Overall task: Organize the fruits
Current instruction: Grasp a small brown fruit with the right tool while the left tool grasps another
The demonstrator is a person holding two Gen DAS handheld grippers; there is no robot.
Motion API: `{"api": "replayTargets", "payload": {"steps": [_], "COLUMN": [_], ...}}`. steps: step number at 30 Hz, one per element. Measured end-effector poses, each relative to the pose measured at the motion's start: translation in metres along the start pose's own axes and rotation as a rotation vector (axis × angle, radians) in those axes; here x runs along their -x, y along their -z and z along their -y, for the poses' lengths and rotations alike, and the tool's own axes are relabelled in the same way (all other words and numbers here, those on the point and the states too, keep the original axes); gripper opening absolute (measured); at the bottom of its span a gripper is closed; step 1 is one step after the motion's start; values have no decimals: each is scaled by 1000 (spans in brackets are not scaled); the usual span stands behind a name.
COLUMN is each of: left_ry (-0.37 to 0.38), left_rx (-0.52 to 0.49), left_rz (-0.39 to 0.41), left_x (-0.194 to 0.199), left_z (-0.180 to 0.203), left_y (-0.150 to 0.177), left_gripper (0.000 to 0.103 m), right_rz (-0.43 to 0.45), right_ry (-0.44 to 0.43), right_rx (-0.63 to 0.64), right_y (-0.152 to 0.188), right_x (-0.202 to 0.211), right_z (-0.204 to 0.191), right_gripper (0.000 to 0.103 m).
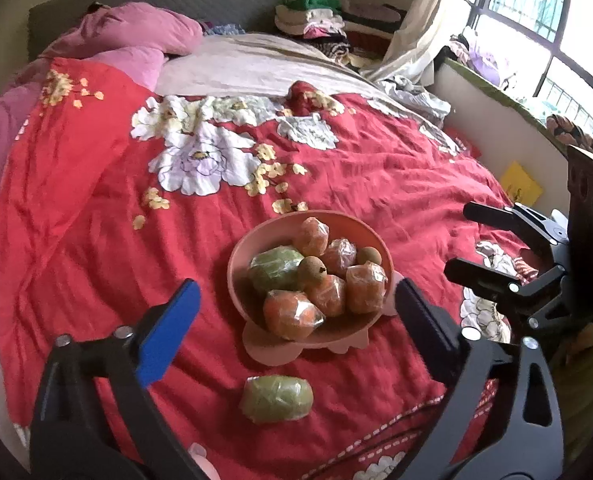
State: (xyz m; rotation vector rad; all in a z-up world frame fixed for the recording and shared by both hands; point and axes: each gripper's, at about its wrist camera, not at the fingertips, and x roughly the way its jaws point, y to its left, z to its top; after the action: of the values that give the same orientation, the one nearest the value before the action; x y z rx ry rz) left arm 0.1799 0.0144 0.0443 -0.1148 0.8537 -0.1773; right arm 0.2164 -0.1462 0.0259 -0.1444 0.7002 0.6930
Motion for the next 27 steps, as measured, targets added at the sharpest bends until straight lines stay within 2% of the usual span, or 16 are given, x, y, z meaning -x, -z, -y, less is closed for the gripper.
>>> {"api": "replayTargets", "payload": {"steps": [13, 22, 27], "left_ry": [2, 2, -23], "left_rx": [21, 23, 0], "left_rz": [36, 8, 3], "left_x": [22, 22, 23], "left_z": [2, 4, 8], "left_y": [17, 39, 47], "left_gripper": [93, 93, 93], "right_rz": [57, 43, 27], "right_ry": [30, 37, 41], "right_rx": [20, -6, -27], "right_y": [12, 29, 37], "right_x": [28, 34, 34], "right_z": [-18, -21, -20], "right_gripper": [98, 98, 98]}}
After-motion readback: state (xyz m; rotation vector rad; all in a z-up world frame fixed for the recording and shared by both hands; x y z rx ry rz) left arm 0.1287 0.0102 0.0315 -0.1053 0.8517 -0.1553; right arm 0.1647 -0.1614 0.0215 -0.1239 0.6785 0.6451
